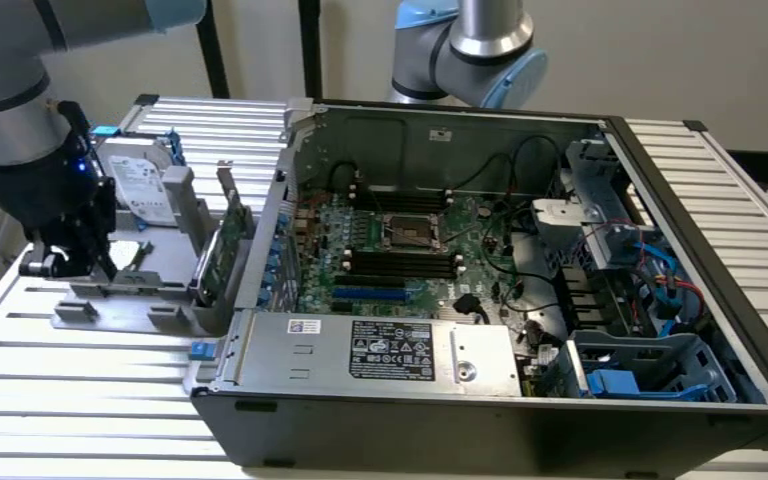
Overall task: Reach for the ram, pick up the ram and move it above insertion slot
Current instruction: 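Pick up the ram and move it above insertion slot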
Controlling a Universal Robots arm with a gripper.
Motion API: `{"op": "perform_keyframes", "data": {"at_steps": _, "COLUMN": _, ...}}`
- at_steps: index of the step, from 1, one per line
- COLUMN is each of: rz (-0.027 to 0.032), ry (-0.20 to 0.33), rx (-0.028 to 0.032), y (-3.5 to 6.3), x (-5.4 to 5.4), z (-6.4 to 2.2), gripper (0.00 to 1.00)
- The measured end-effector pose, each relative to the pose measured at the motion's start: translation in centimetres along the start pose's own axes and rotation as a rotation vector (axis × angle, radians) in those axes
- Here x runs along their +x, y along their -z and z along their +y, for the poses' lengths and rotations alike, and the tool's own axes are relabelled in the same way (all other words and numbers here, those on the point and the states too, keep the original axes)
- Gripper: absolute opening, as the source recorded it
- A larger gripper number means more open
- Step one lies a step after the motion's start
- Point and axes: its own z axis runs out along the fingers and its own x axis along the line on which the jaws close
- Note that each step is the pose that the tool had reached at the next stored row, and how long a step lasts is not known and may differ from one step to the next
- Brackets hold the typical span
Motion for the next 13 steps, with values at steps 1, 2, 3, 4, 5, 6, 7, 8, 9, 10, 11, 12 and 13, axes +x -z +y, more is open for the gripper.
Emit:
{"op": "perform_keyframes", "data": {"at_steps": 1, "rz": 0.0, "ry": 0.0, "rx": 0.0, "y": 0.45, "x": 0.0, "z": -0.11, "gripper": 0.14}}
{"op": "perform_keyframes", "data": {"at_steps": 2, "rz": -0.0001, "ry": 0.0, "rx": 0.0002, "y": 0.91, "x": 0.0, "z": -0.24, "gripper": 0.14}}
{"op": "perform_keyframes", "data": {"at_steps": 3, "rz": -0.0001, "ry": 0.0, "rx": 0.0001, "y": 1.37, "x": -0.1, "z": -0.37, "gripper": 0.14}}
{"op": "perform_keyframes", "data": {"at_steps": 4, "rz": 0.0, "ry": 0.0, "rx": 0.0, "y": 1.83, "x": -0.1, "z": -0.51, "gripper": 0.14}}
{"op": "perform_keyframes", "data": {"at_steps": 5, "rz": 0.0, "ry": 0.0, "rx": 0.0, "y": 2.29, "x": -0.1, "z": -0.66, "gripper": 0.14}}
{"op": "perform_keyframes", "data": {"at_steps": 6, "rz": -0.0001, "ry": 0.0, "rx": 0.0, "y": 2.74, "x": -0.1, "z": -0.81, "gripper": 0.14}}
{"op": "perform_keyframes", "data": {"at_steps": 7, "rz": -0.0001, "ry": 0.0, "rx": 0.0001, "y": 3.21, "x": -0.2, "z": -1.01, "gripper": 0.14}}
{"op": "perform_keyframes", "data": {"at_steps": 8, "rz": -0.0001, "ry": 0.0, "rx": 0.0001, "y": 3.7, "x": -0.2, "z": -1.2, "gripper": 0.14}}
{"op": "perform_keyframes", "data": {"at_steps": 9, "rz": 0.0, "ry": 0.001, "rx": 0.0, "y": 4.18, "x": -0.2, "z": -1.35, "gripper": 0.14}}
{"op": "perform_keyframes", "data": {"at_steps": 10, "rz": 0.0001, "ry": 0.002, "rx": 0.0, "y": 4.63, "x": -0.2, "z": -1.51, "gripper": 0.14}}
{"op": "perform_keyframes", "data": {"at_steps": 11, "rz": 0.0001, "ry": 0.004, "rx": -0.0002, "y": 5.1, "x": -0.2, "z": -1.71, "gripper": 0.14}}
{"op": "perform_keyframes", "data": {"at_steps": 12, "rz": 0.0001, "ry": 0.005, "rx": -0.0006, "y": 5.57, "x": -0.3, "z": -1.94, "gripper": 0.14}}
{"op": "perform_keyframes", "data": {"at_steps": 13, "rz": 0.0002, "ry": 0.006, "rx": -0.0011, "y": 6.04, "x": -0.3, "z": -2.17, "gripper": 0.14}}
